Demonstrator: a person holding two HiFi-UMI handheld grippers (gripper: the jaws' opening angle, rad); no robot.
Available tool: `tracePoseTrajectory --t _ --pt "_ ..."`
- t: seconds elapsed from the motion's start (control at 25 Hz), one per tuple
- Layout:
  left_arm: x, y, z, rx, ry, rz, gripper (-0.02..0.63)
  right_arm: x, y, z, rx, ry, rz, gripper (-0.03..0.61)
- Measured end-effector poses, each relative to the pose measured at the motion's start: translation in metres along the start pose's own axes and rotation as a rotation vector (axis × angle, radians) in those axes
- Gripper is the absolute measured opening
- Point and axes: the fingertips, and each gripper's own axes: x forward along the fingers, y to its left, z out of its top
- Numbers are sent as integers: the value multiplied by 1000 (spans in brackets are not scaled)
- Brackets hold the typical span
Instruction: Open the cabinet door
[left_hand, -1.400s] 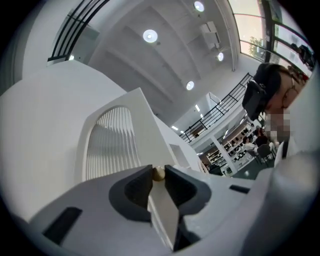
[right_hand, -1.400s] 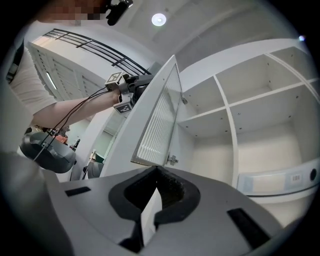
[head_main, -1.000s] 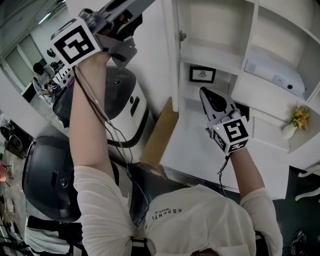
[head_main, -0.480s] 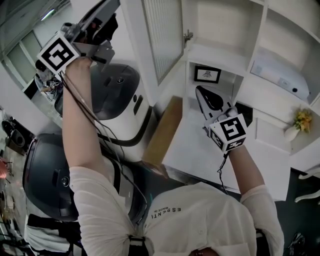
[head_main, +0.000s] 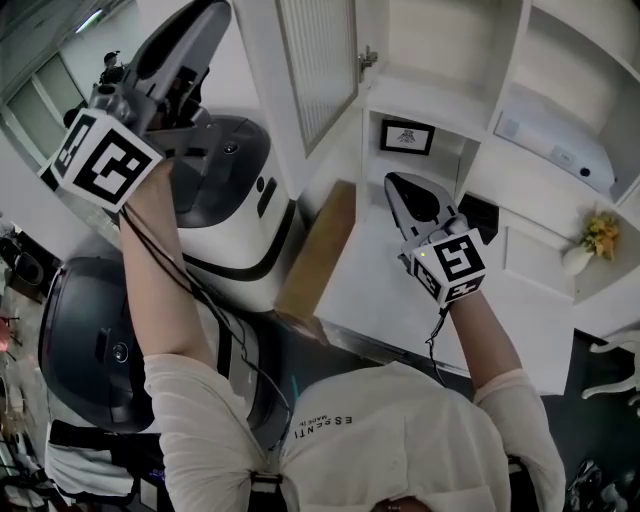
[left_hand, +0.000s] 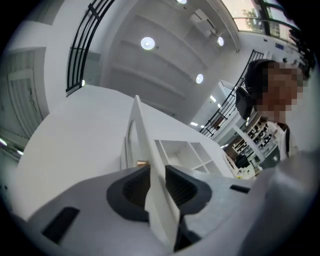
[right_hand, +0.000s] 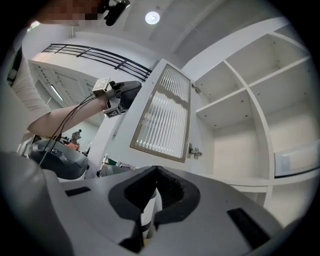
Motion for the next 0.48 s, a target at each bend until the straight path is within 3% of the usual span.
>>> tracePoseTrajectory --t 0.24,0.48 --pt "-29 -42 -22 189 67 182 89 -25 6 -5 34 -1 5 14" --pt "-43 -114 -104 233 215 160 86 -57 9 -14 82 16 -8 14"
